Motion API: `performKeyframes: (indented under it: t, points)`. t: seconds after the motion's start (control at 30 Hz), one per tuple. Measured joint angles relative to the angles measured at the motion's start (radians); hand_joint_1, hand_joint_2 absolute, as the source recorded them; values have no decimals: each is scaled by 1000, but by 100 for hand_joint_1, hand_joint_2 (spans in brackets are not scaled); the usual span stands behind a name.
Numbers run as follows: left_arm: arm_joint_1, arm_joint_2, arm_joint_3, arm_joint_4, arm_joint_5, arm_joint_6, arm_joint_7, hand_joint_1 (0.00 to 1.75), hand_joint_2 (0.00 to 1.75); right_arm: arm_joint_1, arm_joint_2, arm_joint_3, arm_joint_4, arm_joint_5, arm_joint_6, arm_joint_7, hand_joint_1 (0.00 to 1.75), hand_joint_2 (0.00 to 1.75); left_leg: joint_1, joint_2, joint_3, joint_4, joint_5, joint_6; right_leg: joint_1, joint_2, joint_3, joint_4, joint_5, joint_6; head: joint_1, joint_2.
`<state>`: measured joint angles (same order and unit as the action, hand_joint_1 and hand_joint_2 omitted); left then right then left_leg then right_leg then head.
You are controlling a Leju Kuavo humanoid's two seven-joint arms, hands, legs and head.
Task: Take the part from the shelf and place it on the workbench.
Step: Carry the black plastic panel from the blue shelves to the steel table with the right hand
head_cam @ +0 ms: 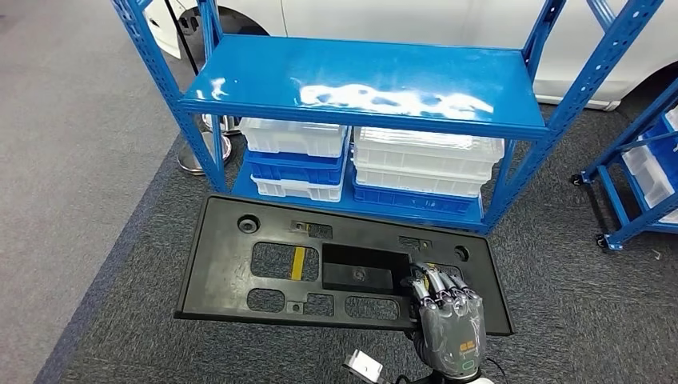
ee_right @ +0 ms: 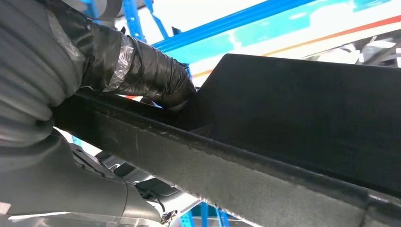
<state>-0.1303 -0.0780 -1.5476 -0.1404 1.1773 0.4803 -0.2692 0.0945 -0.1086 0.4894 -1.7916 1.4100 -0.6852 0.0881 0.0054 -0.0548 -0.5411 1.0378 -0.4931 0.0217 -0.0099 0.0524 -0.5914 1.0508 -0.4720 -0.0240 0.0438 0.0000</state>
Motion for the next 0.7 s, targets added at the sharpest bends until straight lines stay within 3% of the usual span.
performKeyframes:
  t: [0.03, 0.1, 0.17, 0.27, 0.3, 0.33, 0.37, 0.43, 0.47, 0.53, 0.6, 0.63, 0.7]
  points:
    - [0, 1, 0, 1, 0, 1, 0, 0, 175, 3, 0, 0, -1, -1, -1, -1, 175, 175, -2, -9, 8, -17, -2, 5, -4, 7, -4, -1, 4, 6, 0, 0]
    - [1, 2, 0, 1, 0, 1, 1, 0, 175, 12, 0, -1, -6, -1, -2, -3, 175, 175, -2, 5, 12, -33, 6, 7, -7, 21, -9, -4, 11, 19, -2, 0]
    - [2, 1, 0, 1, 1, 1, 2, 0, 175, 21, 0, -4, -12, -1, -4, -5, 175, 175, 3, 27, 20, -56, 19, 13, -4, 1, -20, 15, -6, 28, 0, 0]
    - [2, 1, 0, 2, 1, 1, 3, 0, 175, 30, 0, -10, -19, -2, -4, -14, 175, 175, 4, 63, 20, -67, 27, 20, -5, -37, -95, 169, -94, 38, 2, 0]
    - [3, 1, 0, 2, 2, 1, 3, 0, 175, 35, 0, -14, -21, -4, -4, -23, 175, 175, 4, 74, 18, -66, 27, 20, -7, -40, -119, 222, -114, 42, 2, 0]
    - [4, 1, 0, 2, 3, 1, 3, 0, 175, 43, 1, -20, -24, -6, -4, -34, 175, 175, 4, 85, 16, -64, 26, 19, -10, -42, -127, 244, -115, 46, 2, 0]
    - [4, 1, 0, 2, 5, 1, 3, 0, 175, 52, 3, -29, -28, -8, -4, -46, 175, 175, 5, 95, 15, -61, 24, 17, -12, -46, -116, 228, -97, 50, 2, 0]
    - [3, 0, 0, 2, 11, 1, 2, 0, 175, 69, 11, -51, -46, -13, -4, -69, 175, 175, 5, 113, 13, -49, 16, 10, -15, -74, -49, 109, -40, 51, 2, 0]
    - [3, 0, 0, 2, 15, 1, 2, 0, 175, 78, 18, -63, -57, -15, -4, -80, 175, 175, 2, 120, 12, -40, 10, 4, -13, -94, -17, 50, -20, 47, 2, 0]
    - [3, 0, 0, 2, 21, 2, 0, 0, 175, 97, 33, -93, -83, -23, -5, -102, 175, 175, -3, 131, 11, -29, 1, -8, -7, -114, 7, 0, -14, 34, 1, 0]
    - [3, 0, 0, 2, 26, 3, -2, 0, 175, 122, 54, -135, -114, -36, -5, -130, 175, 175, -4, 142, 13, -26, -3, -18, -5, -97, 2, 2, -12, 21, 0, 0]
    - [3, 0, 0, 2, 29, 4, -3, 0, 175, 134, 66, -159, -130, -45, -5, -147, 175, 175, -1, 137, 12, -21, -10, -24, -7, -89, 0, 0, -9, 15, 0, 0]
    - [3, 0, 0, 2, 34, 5, -5, 0, 175, 154, 92, -205, -160, -66, -5, -185, 175, 175, 3, 104, -9, 32, -53, -33, -11, -73, -3, -4, -3, 3, 0, 0]
